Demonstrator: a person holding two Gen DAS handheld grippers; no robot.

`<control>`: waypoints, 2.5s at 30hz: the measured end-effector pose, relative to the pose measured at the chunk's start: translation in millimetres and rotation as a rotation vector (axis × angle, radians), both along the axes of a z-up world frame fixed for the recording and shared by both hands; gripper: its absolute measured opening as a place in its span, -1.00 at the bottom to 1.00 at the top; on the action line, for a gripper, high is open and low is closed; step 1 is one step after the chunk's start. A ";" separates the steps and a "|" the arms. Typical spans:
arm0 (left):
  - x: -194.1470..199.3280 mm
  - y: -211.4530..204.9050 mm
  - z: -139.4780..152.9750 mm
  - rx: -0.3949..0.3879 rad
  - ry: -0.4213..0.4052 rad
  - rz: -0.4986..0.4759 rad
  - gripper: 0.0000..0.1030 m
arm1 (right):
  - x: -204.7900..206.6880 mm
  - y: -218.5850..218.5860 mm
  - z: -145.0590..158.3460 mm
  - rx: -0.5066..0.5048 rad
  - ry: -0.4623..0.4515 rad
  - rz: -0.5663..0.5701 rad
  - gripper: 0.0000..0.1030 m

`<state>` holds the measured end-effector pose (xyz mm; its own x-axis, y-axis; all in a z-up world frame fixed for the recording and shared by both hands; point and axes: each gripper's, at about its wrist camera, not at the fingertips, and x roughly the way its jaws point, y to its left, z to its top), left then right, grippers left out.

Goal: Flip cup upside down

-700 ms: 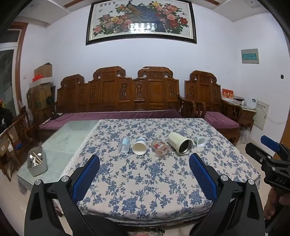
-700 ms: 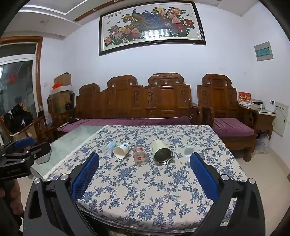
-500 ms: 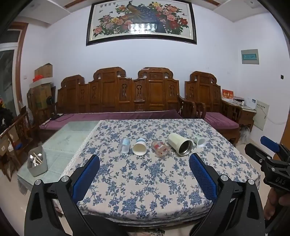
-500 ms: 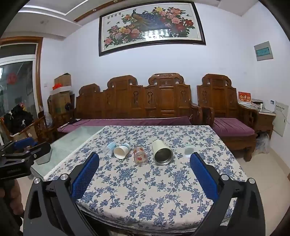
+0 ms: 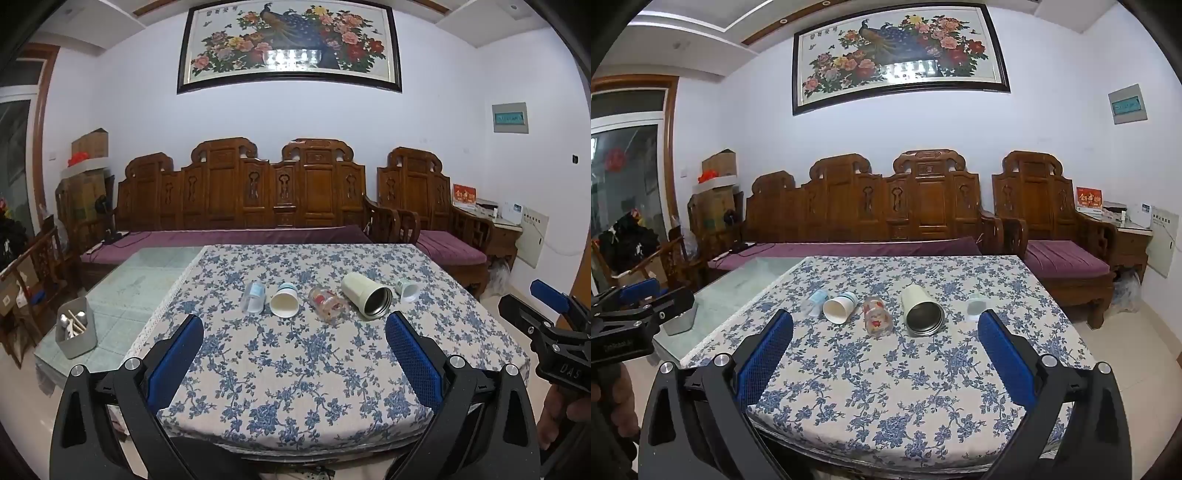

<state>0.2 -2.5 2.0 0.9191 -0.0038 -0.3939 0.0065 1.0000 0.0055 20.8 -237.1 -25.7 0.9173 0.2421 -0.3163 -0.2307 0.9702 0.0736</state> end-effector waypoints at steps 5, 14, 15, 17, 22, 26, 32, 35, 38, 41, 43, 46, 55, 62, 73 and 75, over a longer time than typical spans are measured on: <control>-0.8 -0.9 2.0 -0.001 -0.002 0.000 0.85 | -0.7 1.3 2.2 0.001 -0.001 0.000 0.96; -1.4 0.6 6.2 -0.003 -0.003 0.000 0.85 | -0.9 1.5 1.4 0.001 -0.002 0.000 0.96; -1.4 0.6 6.4 -0.003 -0.002 0.000 0.85 | -0.8 1.6 1.5 0.001 -0.002 0.000 0.96; -1.9 1.1 6.1 -0.004 -0.004 -0.001 0.85 | -0.8 1.5 1.1 0.002 -0.002 0.002 0.96; -1.3 6.1 9.1 -0.008 -0.008 0.003 0.85 | -4.5 4.9 8.6 -0.001 -0.008 0.002 0.96; -0.5 6.8 8.4 -0.007 -0.012 0.006 0.85 | -4.6 5.1 8.6 -0.001 -0.008 0.002 0.96; 0.0 7.3 8.9 -0.008 -0.014 0.007 0.85 | -4.6 5.0 8.2 0.000 -0.009 0.002 0.96; -0.5 6.8 8.9 -0.008 -0.015 0.007 0.85 | -8.4 3.9 14.3 0.000 -0.009 0.002 0.96; -0.1 6.8 9.1 -0.008 -0.015 0.008 0.85 | -9.2 4.7 16.0 0.000 -0.008 0.001 0.96; -0.2 6.9 9.1 -0.007 -0.015 0.007 0.85 | -8.0 3.9 13.5 0.001 -0.008 0.002 0.96; -0.4 7.0 8.9 -0.008 -0.016 0.008 0.85 | -8.1 3.9 13.3 0.001 -0.008 0.002 0.96; -0.5 6.9 8.6 -0.008 -0.015 0.008 0.85 | -7.8 3.6 12.9 0.002 -0.008 0.002 0.96; -0.6 5.2 9.6 -0.006 -0.012 0.007 0.85 | -9.9 5.2 16.8 0.003 -0.009 0.001 0.96; 0.1 4.6 5.4 -0.005 -0.003 0.008 0.85 | -8.2 5.8 10.8 0.008 0.001 0.003 0.96; 34.4 8.4 -15.7 0.002 0.086 -0.015 0.85 | 27.8 -0.8 -8.5 0.006 0.078 0.008 0.96; 45.6 8.9 -21.8 -0.001 0.110 -0.023 0.85 | 40.4 -2.8 -15.2 0.003 0.092 0.009 0.96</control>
<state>45.8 6.4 -19.8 0.8701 -0.0250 -0.4923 0.0302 0.9995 0.0026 61.2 -240.0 -40.8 0.8820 0.2512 -0.3986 -0.2316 0.9679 0.0975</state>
